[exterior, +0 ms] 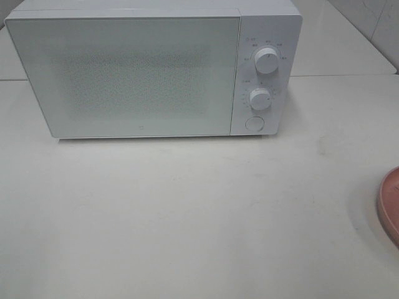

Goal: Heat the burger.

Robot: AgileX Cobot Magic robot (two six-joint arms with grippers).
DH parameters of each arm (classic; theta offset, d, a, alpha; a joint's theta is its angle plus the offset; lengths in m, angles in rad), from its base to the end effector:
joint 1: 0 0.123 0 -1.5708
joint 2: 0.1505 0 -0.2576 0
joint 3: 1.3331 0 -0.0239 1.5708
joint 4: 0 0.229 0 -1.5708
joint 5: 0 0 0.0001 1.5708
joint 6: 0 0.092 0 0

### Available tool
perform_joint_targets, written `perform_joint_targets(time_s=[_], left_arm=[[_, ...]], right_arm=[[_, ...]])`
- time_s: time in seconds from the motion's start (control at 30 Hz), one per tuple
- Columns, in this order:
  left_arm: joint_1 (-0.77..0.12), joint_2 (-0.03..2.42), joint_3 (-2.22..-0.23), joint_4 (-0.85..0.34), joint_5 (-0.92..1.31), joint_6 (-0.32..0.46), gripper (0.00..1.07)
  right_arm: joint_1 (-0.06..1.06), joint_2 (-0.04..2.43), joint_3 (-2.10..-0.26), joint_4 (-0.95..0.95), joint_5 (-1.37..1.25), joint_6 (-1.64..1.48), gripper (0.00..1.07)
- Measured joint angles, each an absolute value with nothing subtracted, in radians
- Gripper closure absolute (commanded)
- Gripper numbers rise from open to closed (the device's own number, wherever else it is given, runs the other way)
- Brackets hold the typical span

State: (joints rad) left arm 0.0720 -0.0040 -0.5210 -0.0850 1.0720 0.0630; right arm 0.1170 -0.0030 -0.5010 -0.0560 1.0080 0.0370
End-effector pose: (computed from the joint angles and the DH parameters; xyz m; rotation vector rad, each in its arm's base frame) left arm 0.0016 -0.0068 0.2711 -0.0034 2.0277 -0.0162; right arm 0.0065 -0.0036 0.2711 -0.0785 1.9850 0.0333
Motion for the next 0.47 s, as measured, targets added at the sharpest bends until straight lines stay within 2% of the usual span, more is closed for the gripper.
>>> perform_joint_targets(time_s=[0.47], left_arm=[[0.072,-0.004,-0.521,-0.085,1.072,0.063,0.04]], right_arm=[[0.117,-0.003,-0.501,-0.056,1.008,0.037,0.31]])
